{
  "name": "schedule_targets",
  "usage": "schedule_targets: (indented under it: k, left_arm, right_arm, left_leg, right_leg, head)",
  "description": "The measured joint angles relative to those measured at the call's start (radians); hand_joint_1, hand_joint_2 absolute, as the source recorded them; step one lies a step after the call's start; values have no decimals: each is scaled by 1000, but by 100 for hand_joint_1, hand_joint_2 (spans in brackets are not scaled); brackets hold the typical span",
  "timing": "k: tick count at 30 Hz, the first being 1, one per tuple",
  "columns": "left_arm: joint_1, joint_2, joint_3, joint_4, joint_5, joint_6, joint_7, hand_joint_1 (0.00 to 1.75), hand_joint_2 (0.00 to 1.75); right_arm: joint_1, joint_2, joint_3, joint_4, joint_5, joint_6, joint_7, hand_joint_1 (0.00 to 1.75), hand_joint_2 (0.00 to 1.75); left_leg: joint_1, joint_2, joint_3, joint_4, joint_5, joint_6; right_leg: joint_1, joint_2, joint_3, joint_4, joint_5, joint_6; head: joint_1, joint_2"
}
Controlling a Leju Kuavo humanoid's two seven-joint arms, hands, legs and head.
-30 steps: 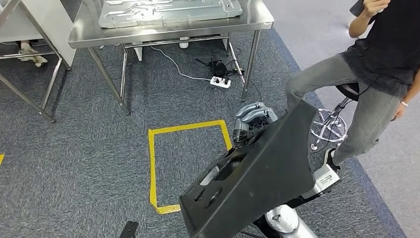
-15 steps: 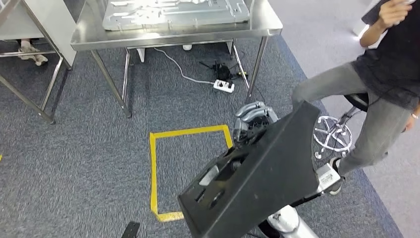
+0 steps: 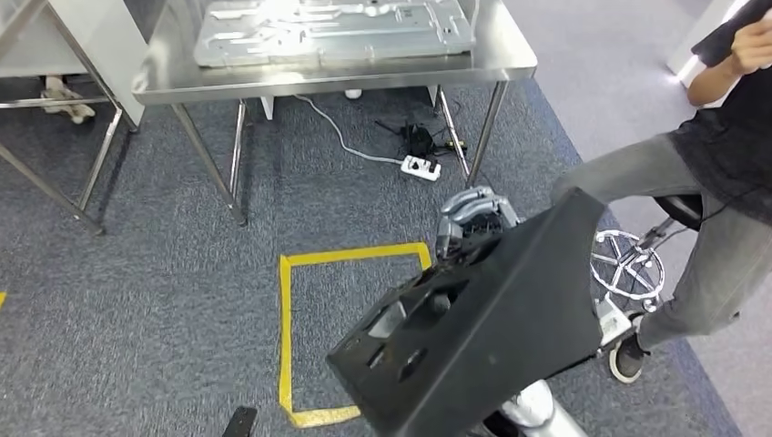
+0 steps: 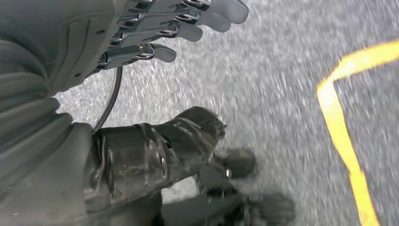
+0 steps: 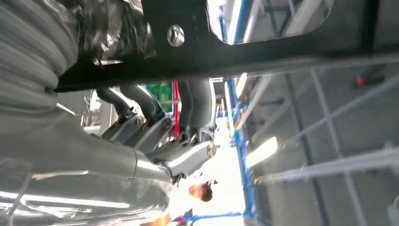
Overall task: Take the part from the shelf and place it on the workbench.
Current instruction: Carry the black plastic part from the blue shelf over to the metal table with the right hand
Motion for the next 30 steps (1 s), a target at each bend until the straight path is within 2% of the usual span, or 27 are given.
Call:
schedule_targets:
  k: [1,2,3,5,6,7,8,9,10,12,13,14,16,17,18,21,22,23,24,25,26,27,28,30]
  left_arm:
    - [0,0,0,0,0,0,0,0,175]
    - [-1,0,0,0,0,1,0,0,175]
    - [-2,0,0,0,0,1,0,0,175]
    - [-2,0,0,0,0,0,1,0,175]
    - [-1,0,0,0,0,0,1,0,175]
    - [1,0,0,0,0,0,1,0,175]
    - [3,0,0,0,0,0,1,0,175]
    - [4,0,0,0,0,0,1,0,175]
    - [4,0,0,0,0,0,1,0,175]
    - [3,0,0,0,0,0,2,0,175]
    - [4,0,0,0,0,0,2,0,175]
    - [4,0,0,0,0,0,3,0,175]
    - [3,0,0,0,-1,0,4,0,175]
    - [2,1,0,0,-1,0,4,0,175]
    - [0,1,0,0,-2,0,4,0,175]
    - [-2,3,0,0,-2,0,4,0,175]
    - [-1,3,0,0,-2,0,4,0,175]
    - [0,3,0,0,-2,0,4,0,175]
    - [0,3,0,0,-2,-1,4,0,175]
    - [1,2,0,0,-3,-1,4,0,175]
    - [0,2,0,0,-3,-1,5,0,175]
    - [-3,2,0,0,-3,-1,5,0,175]
    - [-5,2,0,0,-3,-1,6,0,175]
    - [-7,3,0,0,-3,-2,7,0,175]
  right_arm:
    - [0,0,-1,0,-1,1,0,175,175]
    - [-1,0,-2,0,-1,2,0,175,175]
    - [-1,1,-2,-1,-1,3,-1,175,175]
    - [-2,1,-2,0,-2,5,-1,175,175]
    - [-1,1,-2,1,-2,6,-1,175,175]
    - [-1,1,-2,1,-4,7,-1,175,175]
    - [-1,1,-2,1,-5,7,-1,175,175]
    - [0,1,-2,1,-6,7,-1,175,175]
    - [-1,1,-2,2,-6,7,0,175,175]
    - [-1,1,-3,4,-5,6,2,175,175]
    - [-1,1,-3,5,-4,4,4,175,175]
    - [-2,1,-3,6,-2,3,5,175,175]
    - [-2,1,-3,7,2,-2,7,175,175]
    - [-3,1,-4,7,4,-3,8,175,175]
    - [-4,1,-4,7,5,-4,8,175,175]
    - [-2,1,-4,7,6,-4,9,175,175]
    - [-1,1,-4,8,7,-4,10,175,175]
    - [-1,1,-4,8,8,-5,12,175,175]
    - [-1,1,-4,9,9,-6,14,175,175]
    - [-1,1,-4,9,12,-7,17,175,175]
    - [-1,0,-4,10,16,-9,18,175,175]
    - [-1,0,-4,11,20,-11,20,175,175]
    - [-1,0,-4,12,24,-13,22,175,175]
    - [0,0,-5,12,29,-16,26,175,175]
  left_leg:
    - [-1,2,-6,23,6,-3]
    - [-1,3,-26,63,7,-6]
    - [1,5,-61,120,1,-9]
    - [6,6,-144,230,-38,-18]
    - [10,7,-175,256,-60,-23]
    - [13,8,-193,254,-67,-28]
    - [16,9,-196,222,-52,-32]
    - [19,11,-187,167,-12,-35]
    - [20,15,-173,104,42,-36]
    - [15,21,-153,26,101,-31]
    - [12,22,-149,15,108,-24]
    - [8,21,-145,16,98,-17]
    - [9,18,-127,11,99,-3]
    - [9,17,-117,9,95,3]
    - [10,16,-108,7,91,9]
    - [9,15,-85,7,68,16]
    - [9,14,-75,7,59,15]
    - [10,13,-62,7,49,14]
    - [10,12,-46,7,37,12]
    - [10,11,-34,7,26,8]
    - [10,9,-22,8,15,4]
    - [9,8,-17,8,6,-1]
    - [8,7,-15,5,-1,-7]
    - [6,7,-7,2,-7,-18]
  right_leg:
    - [-3,0,15,-11,-3,-5]
    - [-5,-1,31,-20,-6,-9]
    - [-8,-2,45,-26,-12,-12]
    - [-8,-3,67,-30,-28,-15]
    - [-9,-3,78,-29,-39,-14]
    - [-10,-2,91,-28,-50,-12]
    - [-11,-1,105,-27,-61,-9]
    - [-13,0,120,-25,-74,-5]
    - [-14,0,132,-22,-86,-1]
    - [-15,1,148,-17,-108,12]
    - [-15,1,153,-12,-116,19]
    - [-15,1,159,-8,-121,25]
    - [-19,0,161,11,-132,35]
    - [-20,0,150,38,-140,39]
    - [-22,0,124,85,-155,42]
    - [-24,0,-4,263,-217,49]
    - [-25,0,-34,284,-223,50]
    - [-26,0,-47,272,-208,51]
    - [-26,0,-45,228,-170,50]
    - [-27,0,-34,164,-111,49]
    - [-26,0,-26,105,-63,46]
    - [-24,1,-18,61,-30,42]
    - [-22,1,-15,37,-12,37]
    - [-22,3,-9,29,-19,23]
  head:
    - [0,0]
    - [-1,0]
    - [-1,0]
    - [-3,0]
    - [-3,0]
    - [-3,0]
    - [-3,0]
    - [-3,0]
    - [-3,0]
    - [-2,0]
    - [-2,0]
    - [-1,0]
    - [1,0]
    - [2,0]
    - [2,0]
    - [3,0]
    - [3,0]
    - [3,0]
    - [3,0]
    - [4,0]
    - [4,0]
    - [5,0]
    - [6,0]
    - [5,0]
